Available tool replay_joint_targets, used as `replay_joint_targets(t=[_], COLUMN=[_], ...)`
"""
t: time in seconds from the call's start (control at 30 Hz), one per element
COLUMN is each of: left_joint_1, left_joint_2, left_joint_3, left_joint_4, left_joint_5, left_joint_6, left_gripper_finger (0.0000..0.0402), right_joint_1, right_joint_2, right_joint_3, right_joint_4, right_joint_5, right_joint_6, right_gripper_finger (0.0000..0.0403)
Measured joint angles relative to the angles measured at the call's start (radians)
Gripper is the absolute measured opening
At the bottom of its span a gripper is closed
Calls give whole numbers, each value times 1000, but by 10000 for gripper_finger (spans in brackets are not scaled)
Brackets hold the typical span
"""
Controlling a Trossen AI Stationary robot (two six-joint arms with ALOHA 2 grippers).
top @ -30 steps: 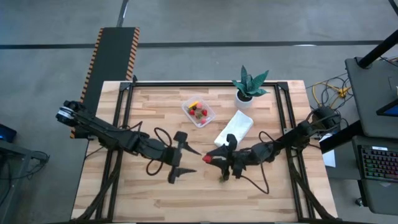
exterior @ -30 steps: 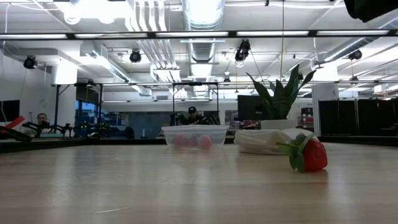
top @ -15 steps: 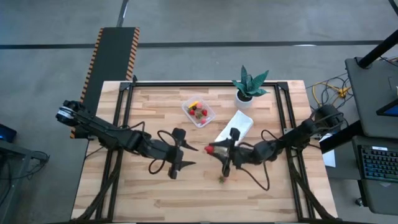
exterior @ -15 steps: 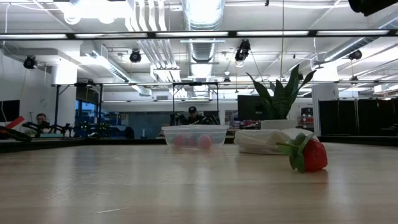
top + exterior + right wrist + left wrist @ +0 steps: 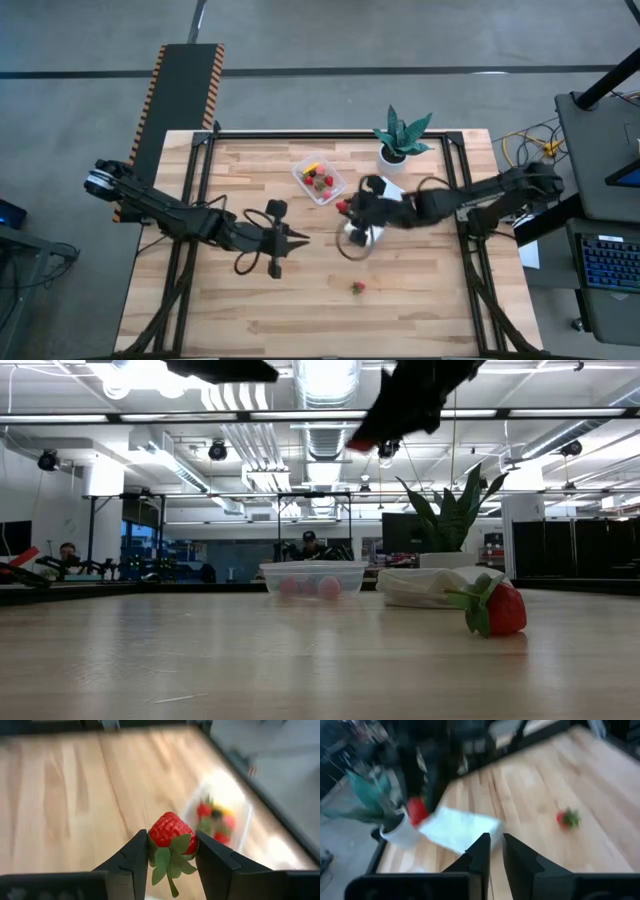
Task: Pick and placing Produce into tupperware
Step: Put the strawberry into the transparent bin
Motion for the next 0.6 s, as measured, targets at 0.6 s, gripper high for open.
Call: replay_joint_targets(t=[0.6], left_joint_1=[2], left_joint_2=[-345], left_joint_3=[-426], left_joint_4=[538], left_joint_5=[-35], left_joint_6=[67], left_gripper_finger=[24], right_joint_1=[-420], right_joint_2=[388], right_joint_3=[393], right_joint_4=[-370], right_joint_5=[-561], right_joint_6=[-89], right_gripper_finger=[125])
